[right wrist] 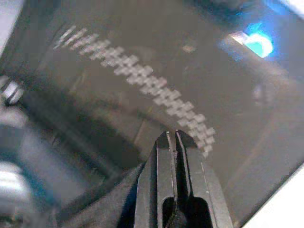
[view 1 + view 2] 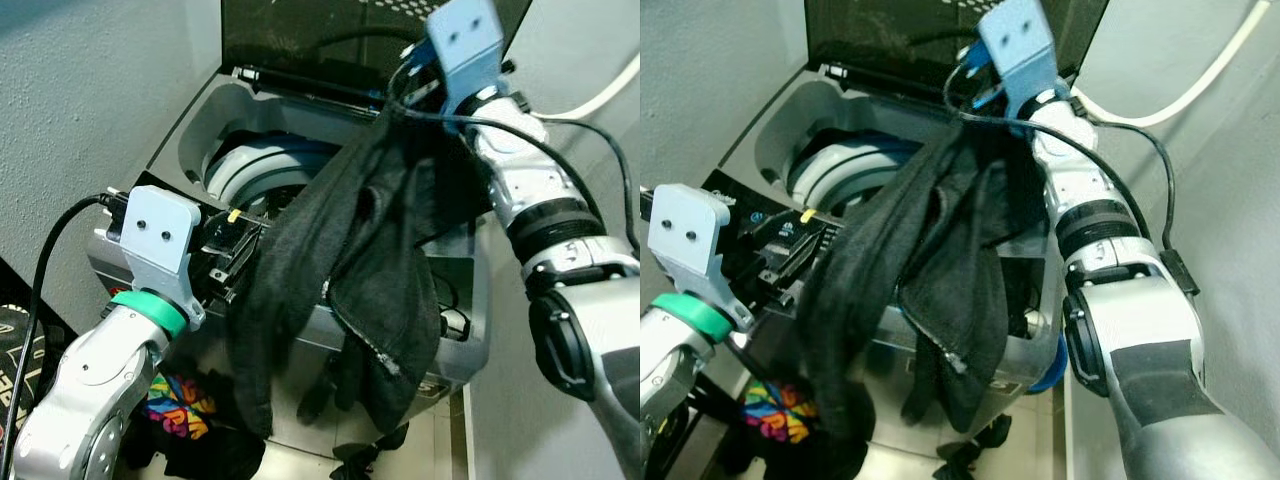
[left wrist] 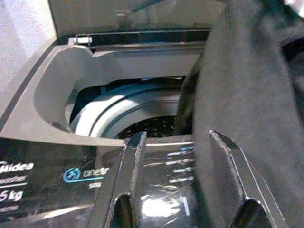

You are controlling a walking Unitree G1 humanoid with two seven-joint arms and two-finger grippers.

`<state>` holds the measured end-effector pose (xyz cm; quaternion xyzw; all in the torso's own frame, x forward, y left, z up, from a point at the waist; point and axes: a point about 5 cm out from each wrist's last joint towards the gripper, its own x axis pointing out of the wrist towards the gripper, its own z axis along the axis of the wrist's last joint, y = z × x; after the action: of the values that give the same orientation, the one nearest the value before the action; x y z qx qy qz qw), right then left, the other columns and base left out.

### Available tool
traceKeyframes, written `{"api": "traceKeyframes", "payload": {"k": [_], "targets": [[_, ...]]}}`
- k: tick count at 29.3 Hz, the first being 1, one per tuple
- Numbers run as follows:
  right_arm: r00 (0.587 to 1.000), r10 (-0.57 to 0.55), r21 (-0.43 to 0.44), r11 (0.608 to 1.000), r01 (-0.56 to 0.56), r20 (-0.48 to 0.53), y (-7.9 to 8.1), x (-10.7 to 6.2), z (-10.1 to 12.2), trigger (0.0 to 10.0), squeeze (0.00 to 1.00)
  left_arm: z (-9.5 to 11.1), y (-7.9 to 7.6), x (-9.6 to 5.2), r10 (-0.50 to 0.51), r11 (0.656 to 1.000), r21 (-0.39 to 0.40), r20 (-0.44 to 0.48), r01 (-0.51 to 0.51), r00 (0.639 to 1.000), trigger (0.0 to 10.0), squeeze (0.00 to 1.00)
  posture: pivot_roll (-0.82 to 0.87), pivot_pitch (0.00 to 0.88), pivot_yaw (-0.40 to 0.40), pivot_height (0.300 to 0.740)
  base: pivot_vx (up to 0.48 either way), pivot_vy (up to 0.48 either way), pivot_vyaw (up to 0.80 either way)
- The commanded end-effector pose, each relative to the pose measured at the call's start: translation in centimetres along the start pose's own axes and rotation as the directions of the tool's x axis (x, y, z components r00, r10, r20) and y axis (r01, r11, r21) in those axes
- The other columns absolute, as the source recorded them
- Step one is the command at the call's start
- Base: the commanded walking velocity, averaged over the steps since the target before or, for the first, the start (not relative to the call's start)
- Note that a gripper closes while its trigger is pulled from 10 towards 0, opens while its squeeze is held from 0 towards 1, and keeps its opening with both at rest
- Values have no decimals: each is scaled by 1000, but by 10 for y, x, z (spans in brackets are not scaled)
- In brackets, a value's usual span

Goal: Clothes washing

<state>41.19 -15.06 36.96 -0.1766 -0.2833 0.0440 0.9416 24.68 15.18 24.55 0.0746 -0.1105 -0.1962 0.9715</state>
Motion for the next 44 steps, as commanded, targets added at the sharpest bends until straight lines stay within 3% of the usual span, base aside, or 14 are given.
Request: {"api": "traceKeyframes", "payload": {"k": [1,4,5,6,8,9,13,14,26,27,31,35,37,44], "targets": [[992,-92,37,995,89,90,-16,6,21,0,0,-2,-1,1,-10,1000,-4,-14,10,1000,10000,0,84,71,-41,740,0,0,0],[999,40,83,996,-39,1,-2,8,11,627,0,-2,0,1,-16,1000,-1,-13,16,1000,10000,0,81,68,-34,740,0,0,0],[990,139,101,986,-136,-23,10,7,6,10000,0,-2,-1,2,-20,1000,0,-13,20,1000,10000,0,81,68,-34,740,0,0,0],[943,324,99,944,-316,-73,35,-1,-9,10000,0,-3,-2,3,-29,1000,1,-14,29,999,10000,0,78,66,-31,740,0,0,0],[924,373,101,926,-364,-86,42,-4,-14,10000,0,-3,-2,3,-32,999,2,-14,32,999,10000,0,78,66,-31,740,0,0,0],[893,438,92,898,-430,-103,51,-9,-20,10000,1000,-3,-2,3,-34,999,2,-14,34,999,10000,0,80,64,-29,740,0,0,0],[823,557,82,831,-551,-116,67,-19,-31,10000,1000,-3,-3,4,-38,999,4,-14,38,999,10000,0,80,64,-29,740,0,0,0],[818,564,62,826,-561,-115,68,-20,-31,10000,0,-3,-2,4,-39,999,6,-15,39,999,10000,0,79,61,-23,740,0,0,0],[886,464,142,877,-459,-7,34,-10,-13,10000,0,-2,-3,5,-57,998,7,-10,57,998,10000,0,77,49,-21,740,0,0,0],[843,538,195,824,-531,20,30,-15,-15,10000,1000,-3,-4,3,-64,998,7,-12,64,998,10000,0,77,41,-25,740,0,0,0],[673,739,206,655,-727,26,39,-35,-29,10000,1000,-2,-2,1,-63,998,12,-11,63,998,10000,0,81,33,-34,740,0,0,0],[583,811,244,555,-795,54,41,-47,-35,10000,1000,0,-3,1,-69,998,9,-3,69,998,10000,0,81,33,-34,740,0,0,0],[458,887,229,434,-871,61,37,-64,-41,10000,1000,0,-9,-1,-119,993,0,-4,119,993,10000,0,85,26,-30,740,0,0,0],[335,942,143,334,-932,-15,41,-86,-55,10000,1000,-2,-13,-4,-160,987,-8,-12,160,987,10000,0,82,25,-28,740,0,0,0]]}}
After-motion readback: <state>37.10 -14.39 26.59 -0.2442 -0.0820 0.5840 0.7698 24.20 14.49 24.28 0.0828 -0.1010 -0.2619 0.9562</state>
